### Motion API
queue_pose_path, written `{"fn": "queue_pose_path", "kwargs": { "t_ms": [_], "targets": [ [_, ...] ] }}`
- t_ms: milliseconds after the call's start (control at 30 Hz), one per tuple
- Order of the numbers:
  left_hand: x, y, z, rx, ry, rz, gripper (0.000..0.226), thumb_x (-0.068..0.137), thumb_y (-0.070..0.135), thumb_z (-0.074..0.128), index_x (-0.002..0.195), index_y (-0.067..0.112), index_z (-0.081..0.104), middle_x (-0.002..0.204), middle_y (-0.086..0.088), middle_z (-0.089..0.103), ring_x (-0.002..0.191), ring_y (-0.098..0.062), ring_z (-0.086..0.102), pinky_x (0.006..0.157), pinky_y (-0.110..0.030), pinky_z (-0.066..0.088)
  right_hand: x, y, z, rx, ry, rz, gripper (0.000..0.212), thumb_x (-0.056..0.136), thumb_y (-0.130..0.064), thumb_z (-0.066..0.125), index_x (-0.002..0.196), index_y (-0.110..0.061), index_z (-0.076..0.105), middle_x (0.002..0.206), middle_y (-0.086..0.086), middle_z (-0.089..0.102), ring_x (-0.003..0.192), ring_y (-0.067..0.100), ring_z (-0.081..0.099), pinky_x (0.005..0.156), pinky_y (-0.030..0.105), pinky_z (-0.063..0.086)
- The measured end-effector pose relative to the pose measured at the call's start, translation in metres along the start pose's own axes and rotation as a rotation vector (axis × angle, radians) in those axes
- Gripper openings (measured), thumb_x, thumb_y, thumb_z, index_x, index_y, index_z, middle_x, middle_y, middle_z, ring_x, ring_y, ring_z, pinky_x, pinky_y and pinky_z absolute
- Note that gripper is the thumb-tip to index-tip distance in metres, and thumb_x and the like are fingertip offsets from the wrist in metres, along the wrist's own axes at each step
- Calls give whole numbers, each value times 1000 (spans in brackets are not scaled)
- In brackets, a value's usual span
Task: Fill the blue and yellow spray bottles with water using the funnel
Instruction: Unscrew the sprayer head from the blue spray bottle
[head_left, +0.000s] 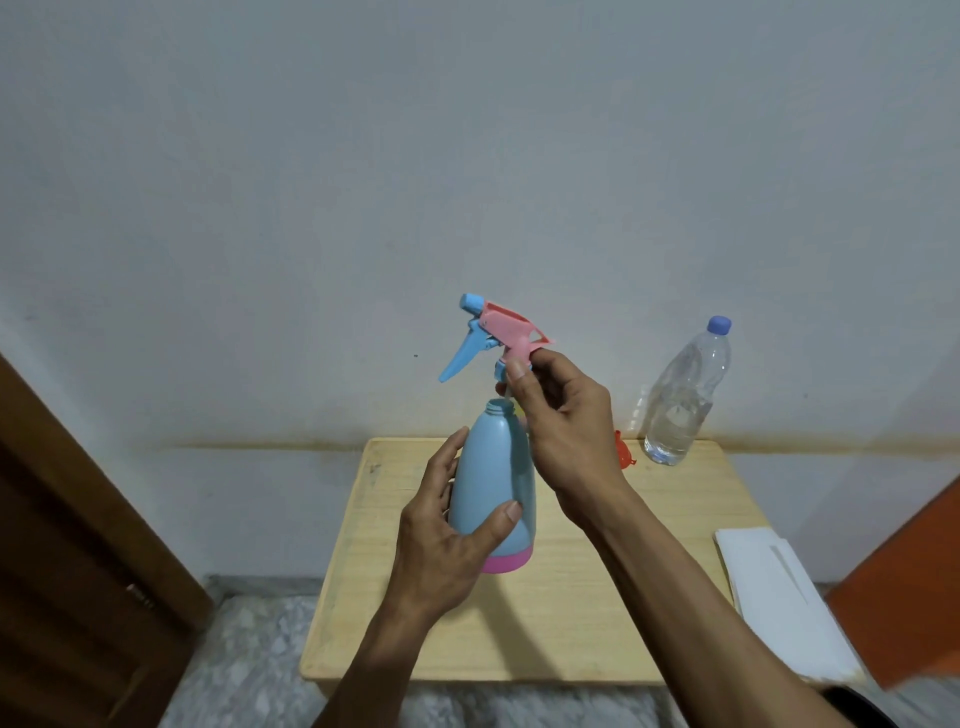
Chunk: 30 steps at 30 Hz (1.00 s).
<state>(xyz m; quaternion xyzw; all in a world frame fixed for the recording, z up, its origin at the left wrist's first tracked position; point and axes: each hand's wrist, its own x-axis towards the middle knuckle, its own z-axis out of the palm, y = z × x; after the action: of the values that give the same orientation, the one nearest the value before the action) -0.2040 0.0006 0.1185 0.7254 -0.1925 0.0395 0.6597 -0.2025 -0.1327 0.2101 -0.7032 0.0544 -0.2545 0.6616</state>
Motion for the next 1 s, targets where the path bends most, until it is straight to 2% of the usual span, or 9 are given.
{"fn": "queue_pose_path", "kwargs": {
  "t_ms": [133,267,400,567,633,733,833,900,1000],
  "targets": [
    [-2,-11,-3,-17,15,-25,79,64,49,81,136,41,50,127,24,59,112,-5,61,77,-16,54,4,0,0,70,35,46,12,98,-35,65,98,-27,73,97,6,75,97,26,70,87,51,59],
    [-4,-28,-8,-6,10,-67,80,59,50,84,133,43,53,127,19,60,113,-6,59,80,-26,58,14,-6,-5,211,124,50,20,100,-30,64,106,-12,71,87,-4,72,89,16,72,75,35,56],
    [-5,-46,-13,9,36,-90,80,56,49,84,129,40,55,125,18,61,112,-8,61,82,-28,58,31,-20,-19,338,260,30,15,101,-29,62,96,-15,68,85,-11,72,85,14,71,69,31,56],
    [1,-68,-14,-27,88,-141,74,55,46,86,122,43,56,121,5,66,106,-16,67,82,-39,61,47,-10,-50,348,400,50,18,102,-30,60,101,-14,68,98,-2,69,86,14,70,73,31,57],
    [4,-74,-13,-43,112,-155,72,55,45,85,120,42,56,120,2,67,105,-16,68,81,-34,60,49,11,-59,311,419,100,18,102,-29,61,101,-13,67,95,-2,69,85,15,69,72,31,56],
    [10,-83,-10,-20,139,-156,70,55,46,83,118,45,55,117,13,66,103,-8,67,77,-24,58,45,58,-69,226,414,197,19,100,-29,64,100,-10,66,92,0,67,82,17,68,70,31,57],
    [15,-101,-4,22,156,-187,73,50,46,86,114,55,53,116,22,63,105,-11,65,78,-31,59,35,118,-75,91,382,309,21,98,-29,67,98,-8,69,86,4,65,74,15,65,66,30,56],
    [15,-116,1,18,144,-233,84,48,43,90,123,51,53,121,18,63,110,-14,64,84,-38,59,25,161,-79,-6,354,418,20,97,-28,69,98,-8,71,84,1,66,73,14,65,64,29,56],
    [15,-130,12,90,124,-270,97,51,42,92,138,36,51,129,17,60,112,2,60,82,-21,55,10,222,-84,-136,337,590,21,92,-32,74,95,-11,76,78,0,69,73,18,62,71,41,57]
  ]
}}
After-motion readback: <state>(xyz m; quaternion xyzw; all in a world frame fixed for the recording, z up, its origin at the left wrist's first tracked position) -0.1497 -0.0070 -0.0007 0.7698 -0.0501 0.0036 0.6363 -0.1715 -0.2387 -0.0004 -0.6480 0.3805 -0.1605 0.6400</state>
